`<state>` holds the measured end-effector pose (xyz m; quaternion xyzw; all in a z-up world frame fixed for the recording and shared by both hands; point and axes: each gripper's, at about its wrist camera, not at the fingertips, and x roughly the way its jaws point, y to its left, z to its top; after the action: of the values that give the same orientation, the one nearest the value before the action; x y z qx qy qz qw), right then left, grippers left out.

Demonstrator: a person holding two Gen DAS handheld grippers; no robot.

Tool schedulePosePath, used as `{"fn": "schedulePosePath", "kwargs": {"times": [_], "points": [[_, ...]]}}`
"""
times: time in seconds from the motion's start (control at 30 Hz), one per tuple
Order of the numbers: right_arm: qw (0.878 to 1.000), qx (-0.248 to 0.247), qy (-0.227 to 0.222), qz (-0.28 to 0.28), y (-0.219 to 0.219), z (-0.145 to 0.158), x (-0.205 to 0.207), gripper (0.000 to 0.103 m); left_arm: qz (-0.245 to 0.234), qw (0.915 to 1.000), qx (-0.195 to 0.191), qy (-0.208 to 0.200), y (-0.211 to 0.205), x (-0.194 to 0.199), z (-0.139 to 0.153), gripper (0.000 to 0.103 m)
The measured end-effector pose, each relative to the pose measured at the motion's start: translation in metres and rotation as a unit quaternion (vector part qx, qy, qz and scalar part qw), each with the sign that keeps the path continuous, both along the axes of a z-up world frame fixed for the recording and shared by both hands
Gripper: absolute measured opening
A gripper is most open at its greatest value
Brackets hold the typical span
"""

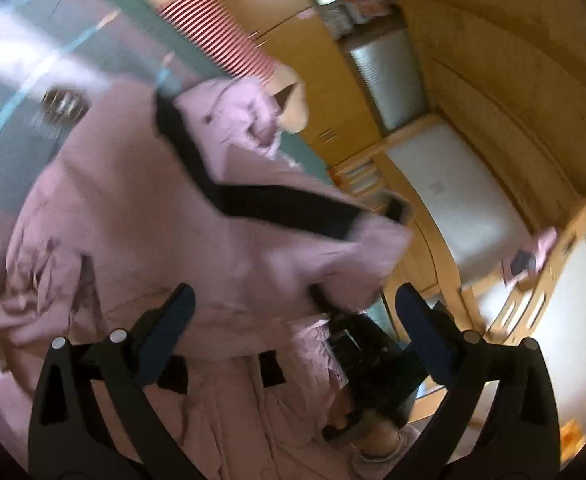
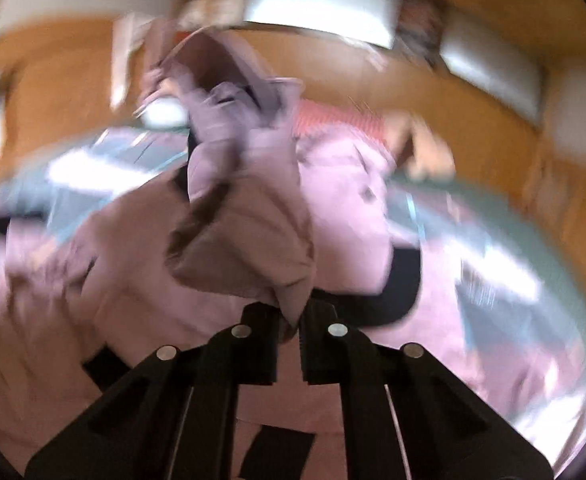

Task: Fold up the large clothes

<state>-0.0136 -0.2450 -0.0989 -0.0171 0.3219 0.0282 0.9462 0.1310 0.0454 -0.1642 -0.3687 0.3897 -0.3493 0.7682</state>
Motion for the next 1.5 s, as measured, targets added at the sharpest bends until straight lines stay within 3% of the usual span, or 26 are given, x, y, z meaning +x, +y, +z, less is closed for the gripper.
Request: {"fn": "schedulePosePath", "kwargs": {"times": [0.07, 0.13, 0.2, 0.33, 0.4, 0.43, 0.47, 0.5, 0.53, 0.6, 0.73, 0.77, 0.87, 0.9, 0.93, 0.97, 1.0, 1.03, 1.07, 1.17, 1.23, 1.3, 1.4, 1.5], "points": [[0.997, 0.065, 0.039, -0.035, -0.030, -0.006, 0.007, 0.008, -0.006, 0.9990, 0.013, 0.043, -0.007, 0.011, -0.019, 0.101], [0.985, 0.134, 0.085, -0.062, -0.055, -0.023, 0.011, 0.008, 0.004, 0.9971, 0.041, 0.064, -0.013, 0.020, -0.036, 0.101], [0.976, 0.169, 0.118, -0.076, -0.065, -0.037, 0.014, 0.008, 0.030, 0.9942, 0.059, 0.085, -0.014, 0.030, -0.052, 0.101], [0.974, 0.164, 0.141, -0.070, -0.059, -0.043, 0.012, 0.009, 0.083, 0.9888, 0.020, 0.123, 0.003, 0.044, -0.080, 0.099], [0.976, 0.148, 0.146, -0.061, -0.050, -0.040, 0.010, 0.015, 0.097, 0.9877, 0.015, 0.122, 0.011, 0.044, -0.078, 0.089], [0.976, 0.148, 0.148, -0.059, -0.047, -0.040, 0.010, 0.022, 0.104, 0.9874, 0.015, 0.118, 0.014, 0.043, -0.077, 0.069], [0.975, 0.151, 0.151, -0.058, -0.050, -0.039, 0.017, 0.041, 0.112, 0.9874, 0.014, 0.110, 0.018, 0.042, -0.074, 0.044], [0.974, 0.159, 0.152, -0.059, -0.054, -0.042, 0.022, 0.059, 0.118, 0.9874, 0.018, 0.103, 0.021, 0.041, -0.071, 0.034], [0.973, 0.169, 0.148, -0.057, -0.058, -0.042, 0.023, 0.065, 0.127, 0.9867, 0.023, 0.099, 0.026, 0.040, -0.068, 0.019], [0.967, 0.198, 0.150, -0.053, -0.066, -0.045, 0.025, 0.075, 0.141, 0.9854, 0.024, 0.092, 0.032, 0.036, -0.061, 0.015], [0.946, 0.271, 0.157, -0.088, -0.093, -0.055, 0.033, 0.075, 0.180, 0.9783, 0.084, 0.059, 0.041, 0.025, -0.035, 0.010], [0.942, 0.284, 0.154, -0.094, -0.097, -0.056, 0.034, 0.070, 0.193, 0.9751, 0.098, 0.047, 0.045, 0.020, -0.027, 0.008], [0.936, 0.295, 0.151, -0.121, -0.109, -0.062, 0.035, 0.028, 0.216, 0.9663, 0.135, 0.037, 0.053, 0.014, -0.015, 0.009], [0.934, 0.303, 0.149, -0.120, -0.111, -0.062, 0.035, 0.026, 0.216, 0.9654, 0.139, 0.045, 0.053, 0.013, -0.014, 0.010], [0.932, 0.308, 0.146, -0.119, -0.112, -0.062, 0.034, 0.025, 0.213, 0.9659, 0.137, 0.056, 0.052, 0.012, -0.017, 0.021], [0.934, 0.307, 0.142, -0.117, -0.110, -0.060, 0.033, 0.024, 0.206, 0.9672, 0.135, 0.062, 0.051, 0.011, -0.020, 0.039], [0.938, 0.299, 0.138, -0.113, -0.107, -0.057, 0.033, 0.024, 0.198, 0.9685, 0.136, 0.068, 0.047, 0.011, -0.023, 0.049], [0.943, 0.285, 0.134, -0.108, -0.103, -0.054, 0.032, 0.024, 0.189, 0.9691, 0.141, 0.072, 0.042, 0.010, -0.025, 0.060], [0.948, 0.269, 0.132, -0.104, -0.099, -0.051, 0.033, 0.024, 0.182, 0.9696, 0.147, 0.073, 0.039, 0.009, -0.028, 0.064], [0.946, 0.268, 0.144, -0.107, -0.102, -0.053, 0.033, 0.026, 0.146, 0.9721, 0.166, 0.078, 0.019, 0.012, -0.033, 0.082], [0.939, 0.281, 0.159, -0.118, -0.110, -0.056, 0.033, 0.036, 0.131, 0.9736, 0.169, 0.080, 0.010, 0.013, -0.038, 0.085], [0.941, 0.264, 0.154, -0.145, -0.116, -0.056, 0.032, 0.064, 0.117, 0.9720, 0.184, 0.087, 0.003, 0.017, -0.044, 0.088], [0.951, 0.215, 0.141, -0.173, -0.119, -0.051, 0.031, 0.067, 0.113, 0.9662, 0.207, 0.104, -0.005, 0.021, -0.054, 0.088], [0.954, 0.197, 0.129, -0.184, -0.120, -0.052, 0.031, 0.067, 0.111, 0.9612, 0.225, 0.114, -0.010, 0.021, -0.056, 0.088]]}}
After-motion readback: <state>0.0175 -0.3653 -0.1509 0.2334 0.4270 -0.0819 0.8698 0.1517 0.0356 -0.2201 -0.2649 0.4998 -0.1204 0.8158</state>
